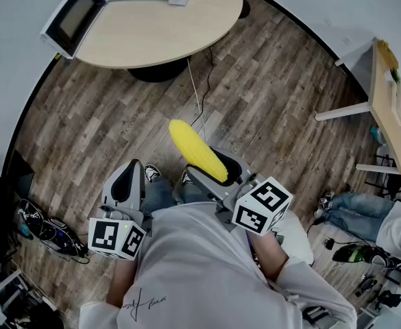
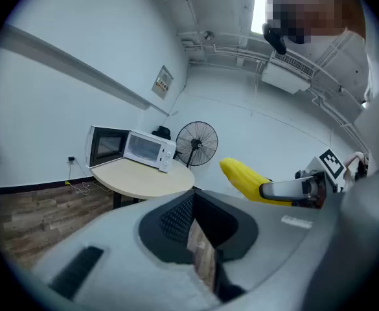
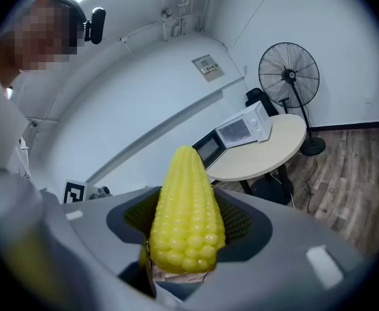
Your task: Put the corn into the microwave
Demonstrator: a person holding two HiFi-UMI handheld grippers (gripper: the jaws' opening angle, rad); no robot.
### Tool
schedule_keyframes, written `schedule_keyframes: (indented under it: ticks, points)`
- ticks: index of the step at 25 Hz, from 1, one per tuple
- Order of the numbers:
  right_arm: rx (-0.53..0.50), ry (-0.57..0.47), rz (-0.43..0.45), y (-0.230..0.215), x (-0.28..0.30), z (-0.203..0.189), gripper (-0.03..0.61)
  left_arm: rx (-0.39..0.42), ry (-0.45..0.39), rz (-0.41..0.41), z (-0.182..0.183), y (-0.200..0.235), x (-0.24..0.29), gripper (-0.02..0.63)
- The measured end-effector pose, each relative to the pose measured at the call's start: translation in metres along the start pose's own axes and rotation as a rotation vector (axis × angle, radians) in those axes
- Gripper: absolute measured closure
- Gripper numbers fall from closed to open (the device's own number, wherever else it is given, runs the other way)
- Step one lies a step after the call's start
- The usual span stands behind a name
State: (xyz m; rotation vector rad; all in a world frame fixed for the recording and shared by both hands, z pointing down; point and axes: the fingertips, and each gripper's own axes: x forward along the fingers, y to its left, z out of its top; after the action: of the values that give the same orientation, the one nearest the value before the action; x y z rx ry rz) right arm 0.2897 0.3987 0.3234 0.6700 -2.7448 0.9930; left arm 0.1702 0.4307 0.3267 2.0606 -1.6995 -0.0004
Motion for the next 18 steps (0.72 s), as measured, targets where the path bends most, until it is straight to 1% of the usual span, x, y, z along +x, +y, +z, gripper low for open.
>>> schedule_keyframes:
  ticks: [3,6,11,15,18]
  points:
    - [0.021,-0.016,0.034,0.007,0.009,0.006,0.31,0.007,-0.004,0.0,0.007,0.01,0.001,0.617]
    - [0.032,-0.03,0.044,0.014,0.02,0.01,0.31,0.008,-0.011,-0.009,0.015,0.023,0.001,0.615]
    - [0.05,-0.059,0.037,0.025,0.047,0.021,0.31,0.022,-0.03,-0.033,0.037,0.05,0.003,0.617]
    - [0.041,-0.071,0.017,0.03,0.068,0.028,0.309,0.043,-0.04,-0.047,0.051,0.071,0.003,0.616]
    - [0.031,-0.074,0.0,0.034,0.086,0.031,0.308,0.039,-0.043,-0.057,0.059,0.093,0.0,0.617]
